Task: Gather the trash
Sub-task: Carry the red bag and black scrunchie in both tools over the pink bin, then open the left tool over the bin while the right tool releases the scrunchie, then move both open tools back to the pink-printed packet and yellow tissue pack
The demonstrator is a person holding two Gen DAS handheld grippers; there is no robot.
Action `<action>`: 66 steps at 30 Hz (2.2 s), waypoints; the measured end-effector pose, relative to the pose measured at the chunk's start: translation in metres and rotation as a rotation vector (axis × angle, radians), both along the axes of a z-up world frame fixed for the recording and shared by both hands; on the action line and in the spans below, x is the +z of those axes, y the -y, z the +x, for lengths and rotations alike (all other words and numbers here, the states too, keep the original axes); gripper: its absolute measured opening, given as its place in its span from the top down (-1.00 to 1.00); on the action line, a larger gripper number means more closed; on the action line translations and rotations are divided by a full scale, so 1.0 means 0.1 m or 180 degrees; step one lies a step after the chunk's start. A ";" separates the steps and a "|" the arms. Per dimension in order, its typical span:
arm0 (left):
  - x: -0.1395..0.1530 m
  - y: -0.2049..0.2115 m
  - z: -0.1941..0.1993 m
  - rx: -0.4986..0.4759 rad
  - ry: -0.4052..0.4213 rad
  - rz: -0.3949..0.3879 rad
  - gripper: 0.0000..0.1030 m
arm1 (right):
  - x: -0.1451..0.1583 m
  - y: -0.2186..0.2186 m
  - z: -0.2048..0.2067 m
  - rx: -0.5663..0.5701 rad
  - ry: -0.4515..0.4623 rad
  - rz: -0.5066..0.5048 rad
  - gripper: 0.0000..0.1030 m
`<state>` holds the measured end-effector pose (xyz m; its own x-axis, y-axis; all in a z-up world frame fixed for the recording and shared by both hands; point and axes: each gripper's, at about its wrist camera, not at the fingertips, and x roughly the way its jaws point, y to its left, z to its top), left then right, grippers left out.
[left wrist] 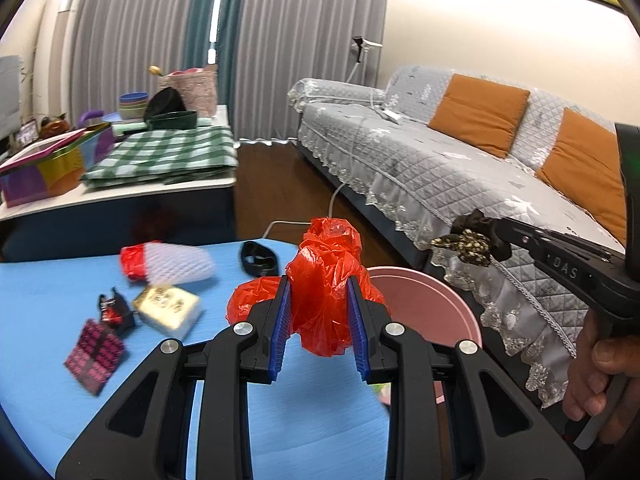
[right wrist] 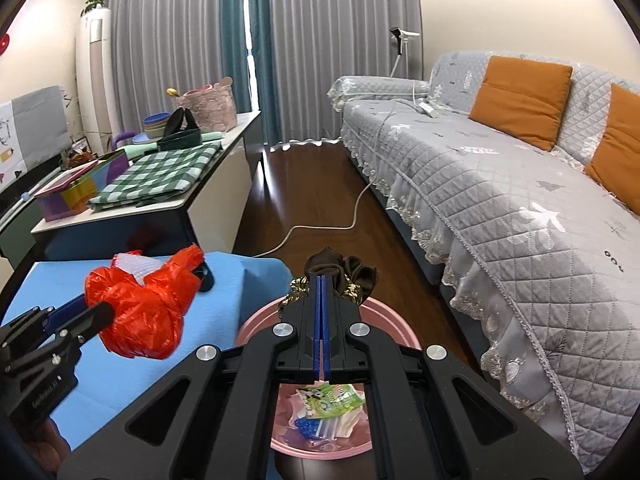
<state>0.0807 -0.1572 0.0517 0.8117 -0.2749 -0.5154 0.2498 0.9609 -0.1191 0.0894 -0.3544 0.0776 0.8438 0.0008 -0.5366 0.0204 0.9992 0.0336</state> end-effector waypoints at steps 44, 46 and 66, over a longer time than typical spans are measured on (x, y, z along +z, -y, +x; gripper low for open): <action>-0.12 -0.24 0.04 0.0146 -0.0227 -0.0229 0.15 | -0.10 -0.09 0.19 -0.0125 -0.0123 0.0129 0.33; -0.12 -0.40 -0.01 0.0242 -0.0220 -0.0262 0.15 | -0.09 -0.20 0.19 -0.0075 -0.0119 0.0156 0.33; -0.61 -1.95 -0.18 0.1253 -0.0408 -0.0425 0.20 | -0.37 -1.76 0.46 0.0853 -0.0246 0.0165 0.24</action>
<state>0.0625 0.0374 -0.0088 0.7996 -0.0284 -0.5999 -0.1575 0.9540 -0.2551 0.1357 -0.1789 0.0408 0.7663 0.2476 -0.5928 -0.2399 0.9663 0.0935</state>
